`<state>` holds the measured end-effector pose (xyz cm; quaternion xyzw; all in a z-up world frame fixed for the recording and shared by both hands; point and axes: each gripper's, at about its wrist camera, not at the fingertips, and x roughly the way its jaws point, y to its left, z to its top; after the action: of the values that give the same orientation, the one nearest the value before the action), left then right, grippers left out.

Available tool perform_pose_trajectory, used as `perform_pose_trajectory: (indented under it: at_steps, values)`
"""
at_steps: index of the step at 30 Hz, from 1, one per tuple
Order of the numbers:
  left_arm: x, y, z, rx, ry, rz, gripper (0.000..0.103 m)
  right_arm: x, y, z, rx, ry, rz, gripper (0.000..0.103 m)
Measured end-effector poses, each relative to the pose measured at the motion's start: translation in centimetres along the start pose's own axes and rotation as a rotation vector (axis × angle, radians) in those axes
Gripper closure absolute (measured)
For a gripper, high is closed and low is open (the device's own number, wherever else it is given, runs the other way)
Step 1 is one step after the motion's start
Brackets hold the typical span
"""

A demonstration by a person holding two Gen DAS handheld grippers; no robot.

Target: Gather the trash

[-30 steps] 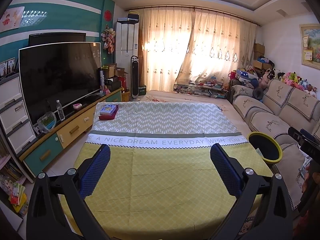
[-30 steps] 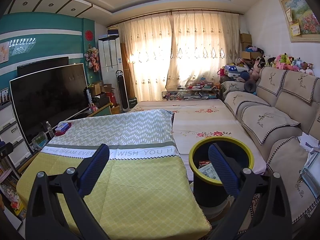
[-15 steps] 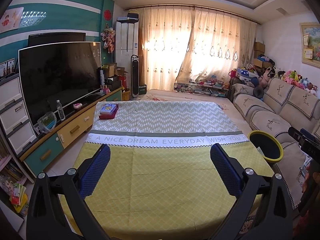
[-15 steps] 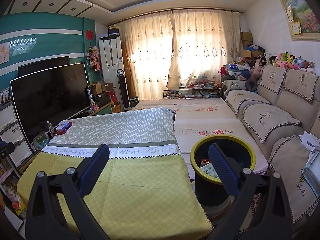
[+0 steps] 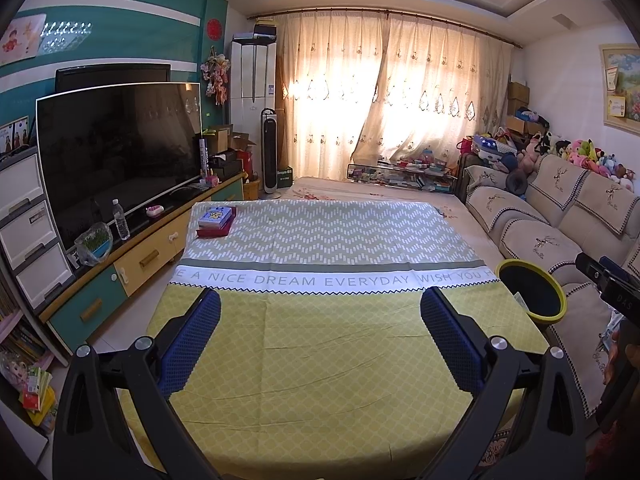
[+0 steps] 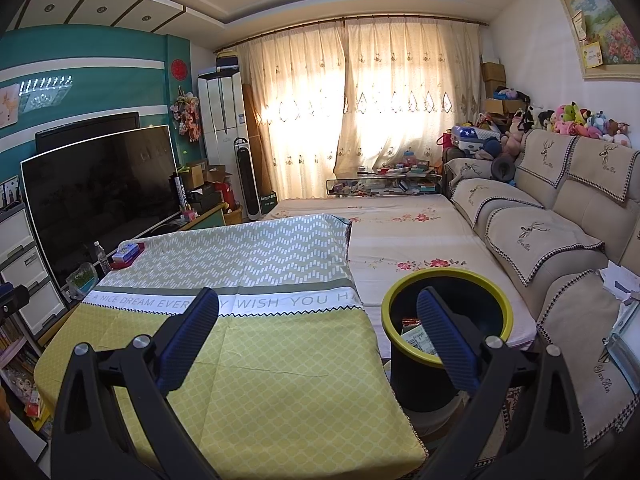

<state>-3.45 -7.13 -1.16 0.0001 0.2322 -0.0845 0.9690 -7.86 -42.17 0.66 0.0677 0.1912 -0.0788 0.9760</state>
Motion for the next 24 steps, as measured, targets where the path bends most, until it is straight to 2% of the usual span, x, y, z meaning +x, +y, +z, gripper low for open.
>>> perform_pose_trajectory:
  at_steps: [24]
  values:
    - [0.58,0.02,-0.07,0.001,0.010,-0.007,0.005,0.34,-0.03,-0.41,0.003,0.007,0.004,0.008]
